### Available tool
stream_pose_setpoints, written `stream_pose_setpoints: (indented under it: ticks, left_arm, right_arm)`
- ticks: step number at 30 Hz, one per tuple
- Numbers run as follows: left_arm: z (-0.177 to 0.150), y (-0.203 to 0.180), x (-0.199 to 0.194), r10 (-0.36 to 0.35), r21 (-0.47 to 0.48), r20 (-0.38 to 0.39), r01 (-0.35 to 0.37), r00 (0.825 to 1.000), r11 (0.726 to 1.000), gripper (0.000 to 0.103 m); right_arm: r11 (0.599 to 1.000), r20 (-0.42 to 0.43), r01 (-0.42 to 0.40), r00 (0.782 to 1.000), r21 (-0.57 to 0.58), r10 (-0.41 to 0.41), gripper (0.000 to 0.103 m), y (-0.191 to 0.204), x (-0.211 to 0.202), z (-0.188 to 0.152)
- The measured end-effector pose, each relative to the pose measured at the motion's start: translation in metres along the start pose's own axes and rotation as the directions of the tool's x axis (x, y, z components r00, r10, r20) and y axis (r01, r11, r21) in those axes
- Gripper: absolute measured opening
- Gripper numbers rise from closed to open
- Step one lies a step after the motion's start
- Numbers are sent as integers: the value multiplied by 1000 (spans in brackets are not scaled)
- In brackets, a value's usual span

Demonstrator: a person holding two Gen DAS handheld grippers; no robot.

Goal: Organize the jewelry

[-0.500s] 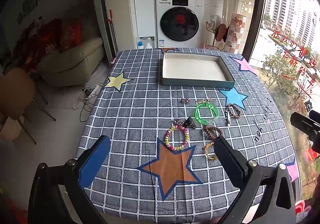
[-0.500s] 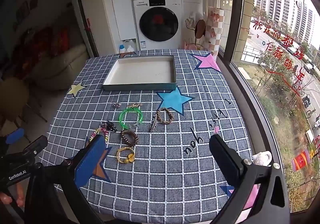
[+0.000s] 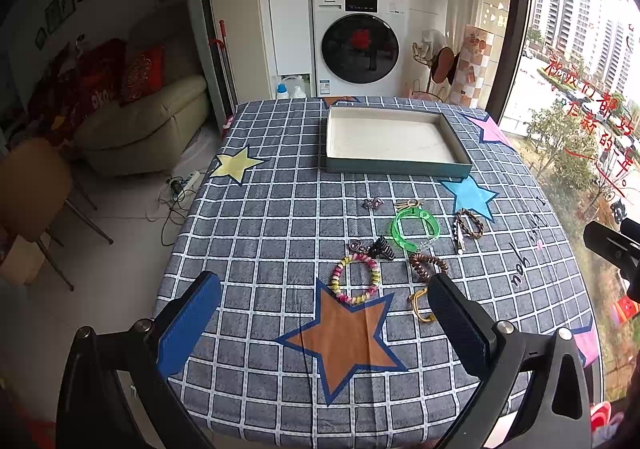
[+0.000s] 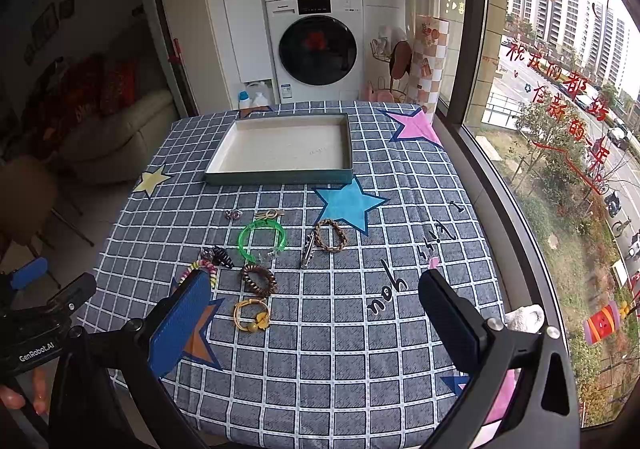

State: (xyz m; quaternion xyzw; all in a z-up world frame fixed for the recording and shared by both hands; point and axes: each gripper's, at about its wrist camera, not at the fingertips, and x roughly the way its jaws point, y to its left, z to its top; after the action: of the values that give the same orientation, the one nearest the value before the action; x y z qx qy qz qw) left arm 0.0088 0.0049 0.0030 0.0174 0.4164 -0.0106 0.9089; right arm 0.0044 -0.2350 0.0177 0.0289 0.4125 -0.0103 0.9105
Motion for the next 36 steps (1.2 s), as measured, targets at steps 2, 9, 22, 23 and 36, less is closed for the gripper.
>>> stream_pose_setpoints:
  ticks: [2, 9, 22, 23, 36]
  left_arm:
    - [0, 0, 0, 0, 1, 2, 0, 1000, 1000, 103]
    - [1, 0, 0, 2, -3, 6, -2, 1000, 1000, 103]
    - [1, 2, 2, 4, -3, 3, -4, 1000, 1000, 103]
    - [1, 2, 2, 3, -3, 2, -3, 1000, 1000, 103]
    - [-1, 3, 3, 4, -5, -5, -4, 1000, 1000, 103]
  right_arm:
    - [1000, 3, 1, 1000, 1, -1, 103, -4, -1, -1]
    - [1000, 9, 3, 1000, -3, -3, 103, -4, -2, -1]
    - [1000, 0, -9, 1000, -6, 9, 103, 0, 2, 0]
    - [1000, 3, -8, 1000, -6, 8, 103, -1, 2, -1]
    - [1000, 27, 10, 1000, -27, -9, 103, 1, 0, -3]
